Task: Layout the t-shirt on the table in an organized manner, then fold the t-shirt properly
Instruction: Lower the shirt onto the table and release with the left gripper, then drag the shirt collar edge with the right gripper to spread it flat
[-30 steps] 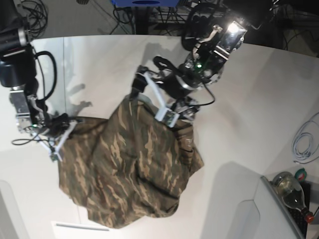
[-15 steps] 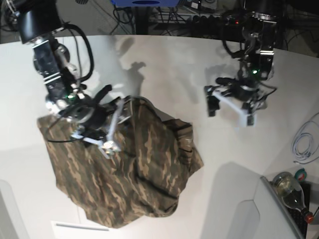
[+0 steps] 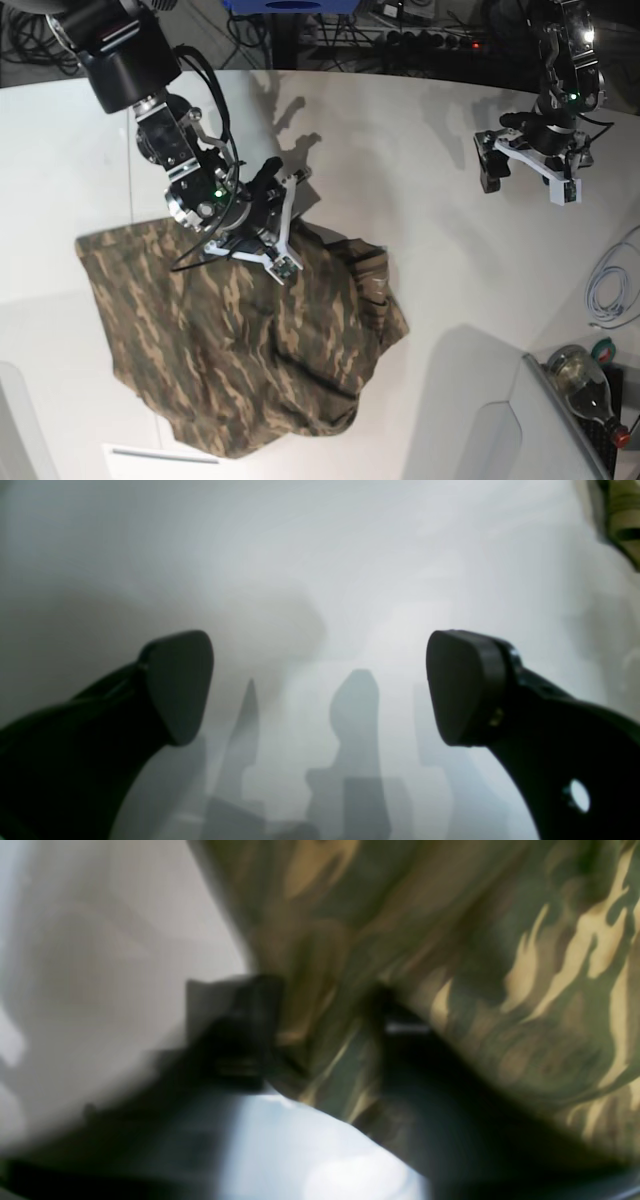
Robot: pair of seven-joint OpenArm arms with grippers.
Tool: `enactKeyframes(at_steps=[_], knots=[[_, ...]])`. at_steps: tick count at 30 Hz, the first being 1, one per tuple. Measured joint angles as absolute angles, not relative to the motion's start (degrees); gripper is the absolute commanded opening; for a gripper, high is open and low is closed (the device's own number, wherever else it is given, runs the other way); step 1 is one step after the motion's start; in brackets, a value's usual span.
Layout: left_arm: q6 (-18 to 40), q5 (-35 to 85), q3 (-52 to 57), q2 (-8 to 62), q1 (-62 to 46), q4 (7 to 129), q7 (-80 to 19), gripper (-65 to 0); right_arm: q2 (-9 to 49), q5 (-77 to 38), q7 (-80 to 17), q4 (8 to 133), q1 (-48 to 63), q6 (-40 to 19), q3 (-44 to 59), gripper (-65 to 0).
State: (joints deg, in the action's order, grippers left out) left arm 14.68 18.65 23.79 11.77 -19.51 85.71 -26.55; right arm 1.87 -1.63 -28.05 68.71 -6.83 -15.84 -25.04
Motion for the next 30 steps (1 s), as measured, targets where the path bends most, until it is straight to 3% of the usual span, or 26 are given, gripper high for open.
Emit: enactKeyframes(at_steps=[3, 10, 16, 20, 23, 25, 30], knots=[[14.6, 18.5, 23.7, 11.7, -20.0, 85.8, -26.7, 0.0, 3.2, -2.4, -32.5, 78.0, -3.6, -16.3, -23.9, -62.4], [14.1, 18.1, 20.8, 11.0, -18.6, 85.8, -26.8, 0.0, 7.0, -1.7, -43.8, 102.0, -0.6, -16.0, -15.2, -65.0], [14.6, 18.0, 13.3, 11.1, -16.5, 85.9, -26.5, 0.0, 9.8, -2.5, -46.7, 106.3, -7.6, -16.5, -13.5, -65.0], [14.8, 18.2, 10.8, 10.9, -15.2, 86.1, -26.8, 0.0, 11.2, -2.5, -46.7, 102.9, -16.8, -16.6, -13.6, -65.0], [14.9, 18.2, 10.9, 11.2, -14.7, 86.1, -26.4, 0.0, 11.4, -2.7, -45.9, 95.8, -25.2, -22.9, -13.8, -65.0], [14.5, 18.2, 11.2, 11.3, -15.1, 86.2, -26.5, 0.0, 11.2, -2.6, -42.7, 86.9, -31.0, -26.1, -13.8, -65.0], [14.7, 18.4, 11.2, 11.2, -16.5, 86.3, -26.3, 0.0, 11.3, -2.0, -27.6, 59.9, -40.3, -26.5, -13.7, -64.5]])
